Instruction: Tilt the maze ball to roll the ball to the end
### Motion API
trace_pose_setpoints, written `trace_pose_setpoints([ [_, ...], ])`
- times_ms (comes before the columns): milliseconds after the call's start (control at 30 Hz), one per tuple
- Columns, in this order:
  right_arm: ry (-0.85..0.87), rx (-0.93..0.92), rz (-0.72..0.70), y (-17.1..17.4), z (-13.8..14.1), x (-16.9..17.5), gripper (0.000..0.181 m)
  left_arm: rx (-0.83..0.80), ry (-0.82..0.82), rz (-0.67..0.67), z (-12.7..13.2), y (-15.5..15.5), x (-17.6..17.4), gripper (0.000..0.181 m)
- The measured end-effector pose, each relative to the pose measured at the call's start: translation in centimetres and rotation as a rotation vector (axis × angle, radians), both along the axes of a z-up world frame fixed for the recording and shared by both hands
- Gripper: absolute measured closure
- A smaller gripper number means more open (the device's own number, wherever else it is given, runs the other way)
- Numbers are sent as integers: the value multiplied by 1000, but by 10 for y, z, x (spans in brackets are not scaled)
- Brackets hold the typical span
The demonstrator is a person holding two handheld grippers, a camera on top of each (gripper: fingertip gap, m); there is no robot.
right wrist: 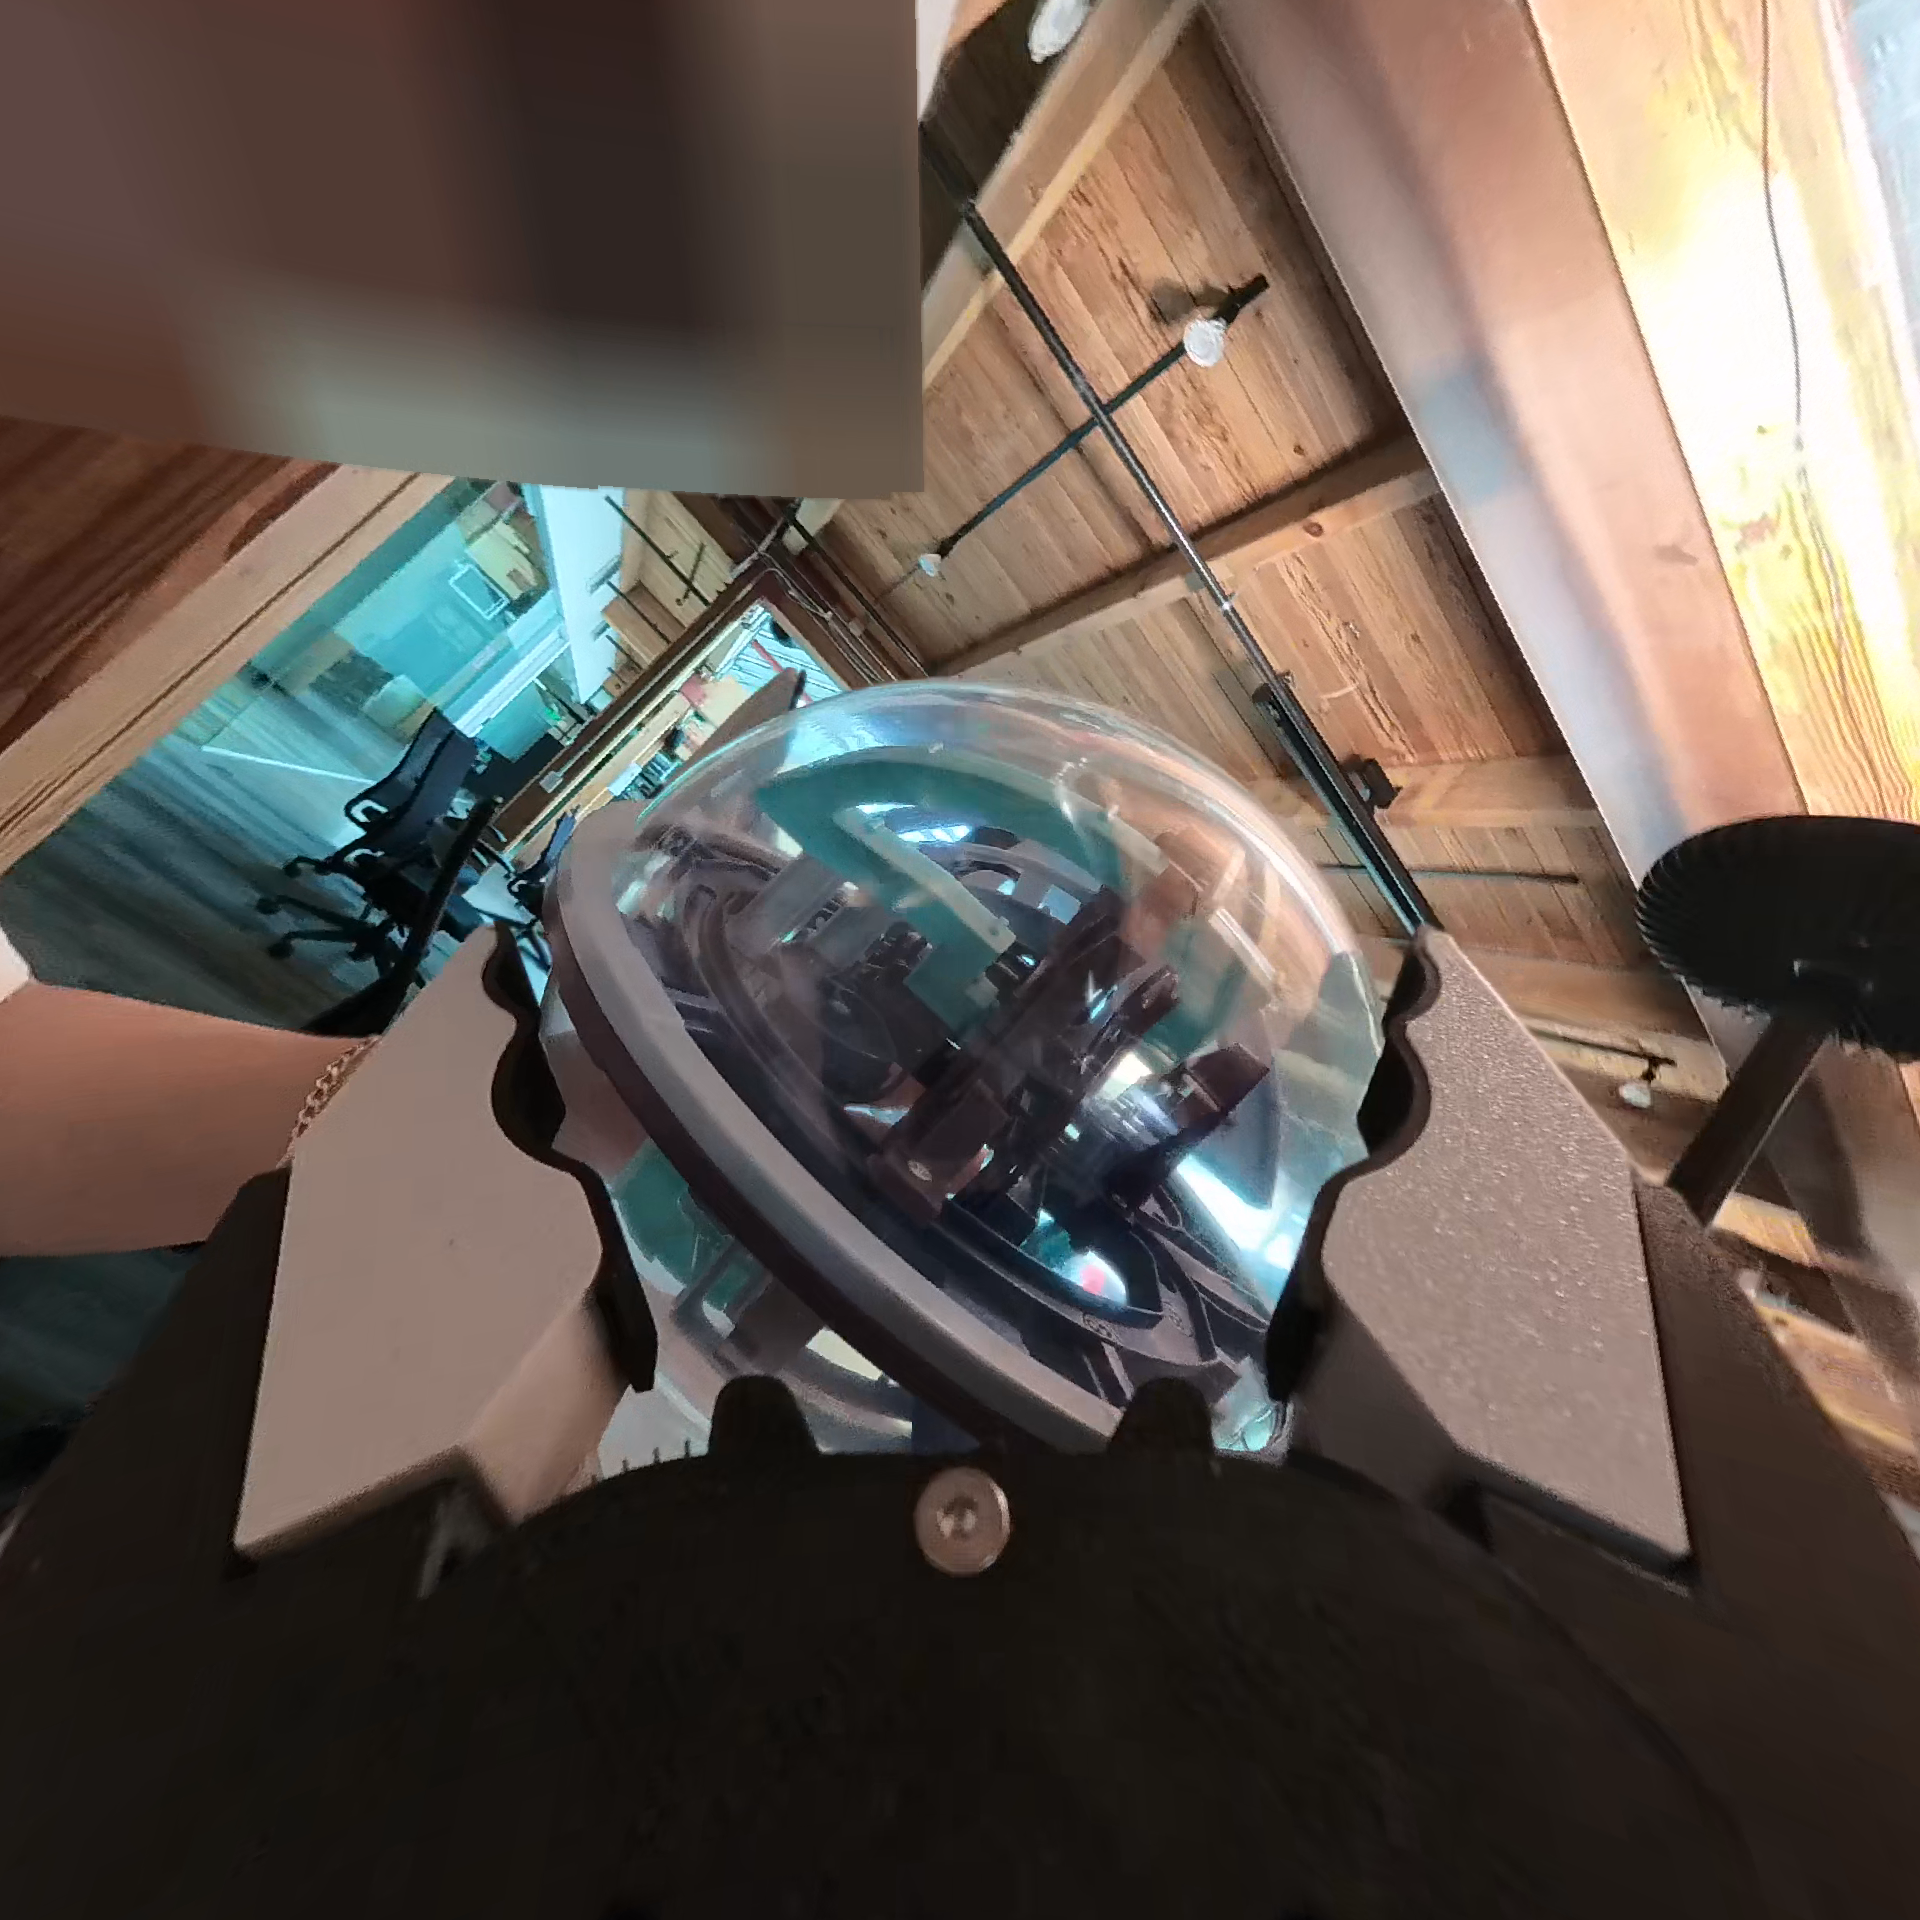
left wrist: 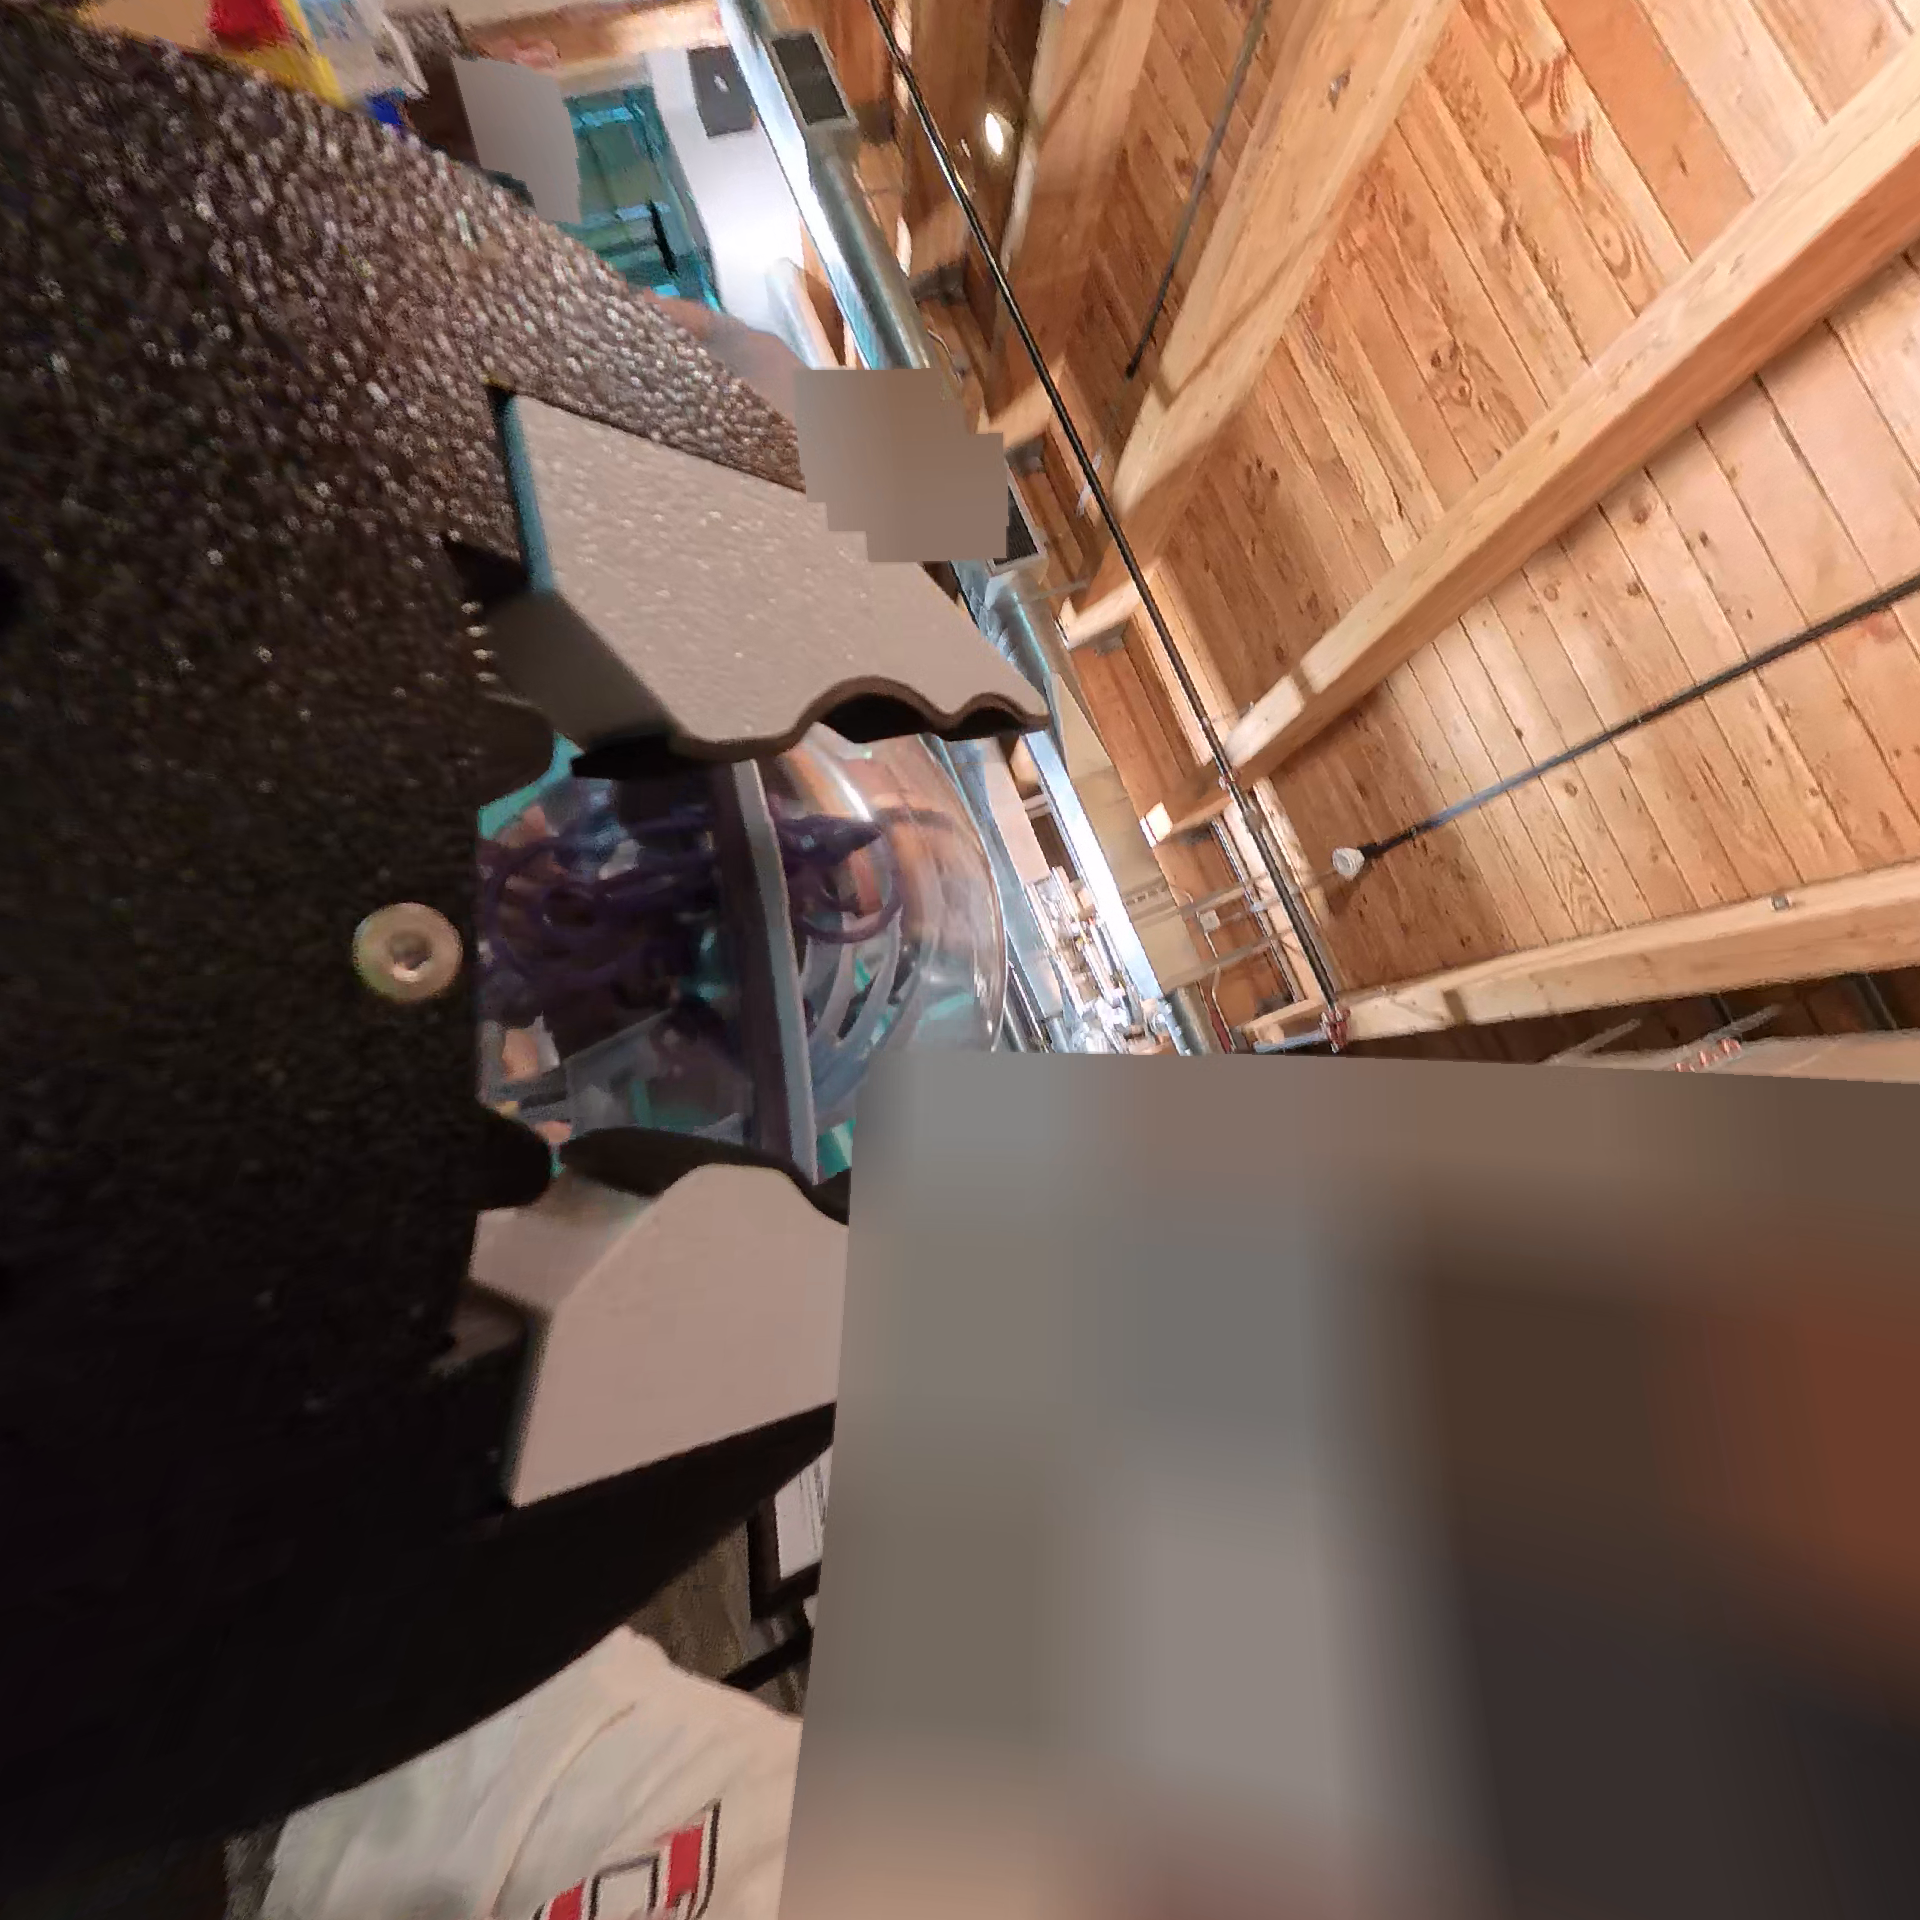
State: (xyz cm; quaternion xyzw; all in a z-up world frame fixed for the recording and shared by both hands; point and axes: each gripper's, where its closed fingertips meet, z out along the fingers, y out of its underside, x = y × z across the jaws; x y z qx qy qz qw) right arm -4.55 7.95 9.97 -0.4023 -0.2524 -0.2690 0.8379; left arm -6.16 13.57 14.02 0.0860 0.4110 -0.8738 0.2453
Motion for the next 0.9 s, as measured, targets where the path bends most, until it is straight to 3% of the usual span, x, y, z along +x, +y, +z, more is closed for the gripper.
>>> trace_pose_setpoints([
  [33,24,5,1,1,0,4,26,3,20,26,1,-1,6,100],
  [367,227,116,152,-17,20,33,26,101,45,193,20,-26,24,103],
  [900,437,366,350,-31,112,55,27,287,62,341,116,-48,34,104],
])
